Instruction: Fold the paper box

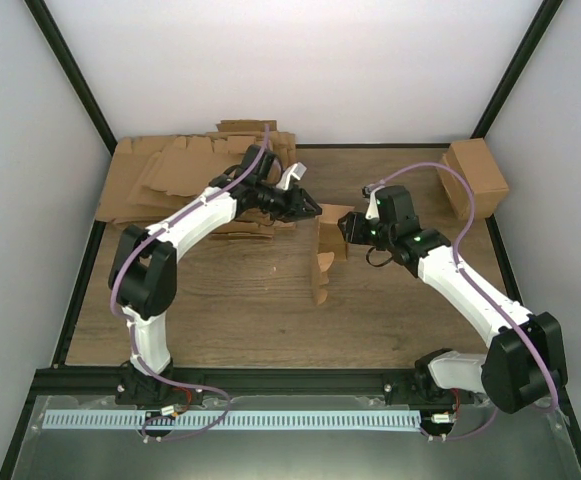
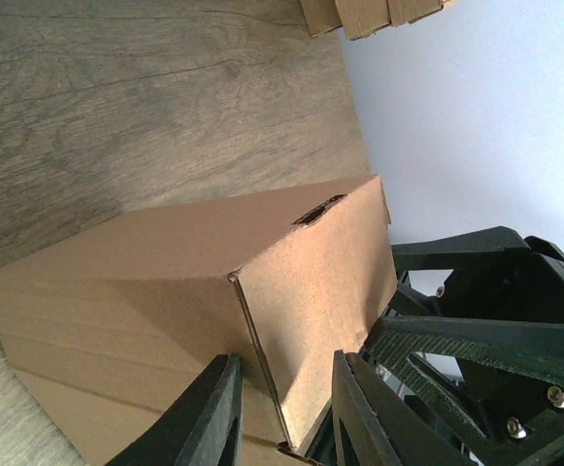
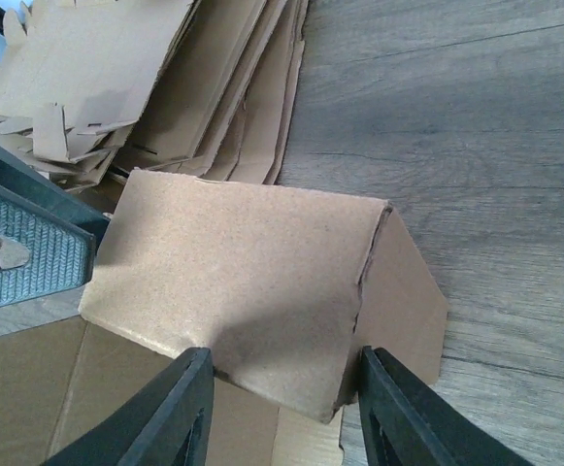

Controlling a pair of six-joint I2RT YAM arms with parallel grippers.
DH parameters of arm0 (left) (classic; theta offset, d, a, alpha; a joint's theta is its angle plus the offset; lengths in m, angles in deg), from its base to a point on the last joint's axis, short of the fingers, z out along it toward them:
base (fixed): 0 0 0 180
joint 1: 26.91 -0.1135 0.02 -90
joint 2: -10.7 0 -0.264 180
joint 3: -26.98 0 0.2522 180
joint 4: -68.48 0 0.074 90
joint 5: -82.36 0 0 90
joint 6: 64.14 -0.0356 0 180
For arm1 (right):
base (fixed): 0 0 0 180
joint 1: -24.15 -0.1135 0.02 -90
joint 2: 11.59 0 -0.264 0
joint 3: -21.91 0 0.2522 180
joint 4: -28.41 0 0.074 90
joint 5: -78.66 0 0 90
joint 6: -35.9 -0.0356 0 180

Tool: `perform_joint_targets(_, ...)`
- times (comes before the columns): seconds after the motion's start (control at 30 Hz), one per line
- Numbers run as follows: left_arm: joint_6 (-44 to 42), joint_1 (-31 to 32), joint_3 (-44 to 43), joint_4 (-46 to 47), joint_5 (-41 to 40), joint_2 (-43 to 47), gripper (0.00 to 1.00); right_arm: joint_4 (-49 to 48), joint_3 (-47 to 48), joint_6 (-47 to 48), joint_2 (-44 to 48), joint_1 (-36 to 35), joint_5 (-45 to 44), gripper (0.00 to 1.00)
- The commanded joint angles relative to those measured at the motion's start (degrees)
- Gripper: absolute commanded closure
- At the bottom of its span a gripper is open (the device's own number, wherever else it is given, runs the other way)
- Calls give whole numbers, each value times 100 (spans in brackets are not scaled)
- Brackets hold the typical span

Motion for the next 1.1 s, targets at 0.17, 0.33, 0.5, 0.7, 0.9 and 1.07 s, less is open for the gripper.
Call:
perform_joint_targets(0.17,-118,85,-206,-14,42,-146,72,158,342,691,156,6,-385,33)
perform_joint_targets(0.33,-135,76,-224,-15,3,-166,72,375,491,1744,355,6,-697,26)
perform_joint_targets(0.5,-161,70,-282,-23,-17,-222,72,620,634,3109,472,-6,-440,22)
perform_joint_targets(0.7,-189,64,-413,-84,4,-319,72,814,708,5639,520,-294,-21,22)
perform_joint_targets(0.9,-216,68,-553,-169,25,-387,72,576,459,7507,349,-424,-684,25)
perform_joint_targets(1.07,-207,68,-546,-177,31,-387,72,-623,-223,8413,417,-432,-1100,27)
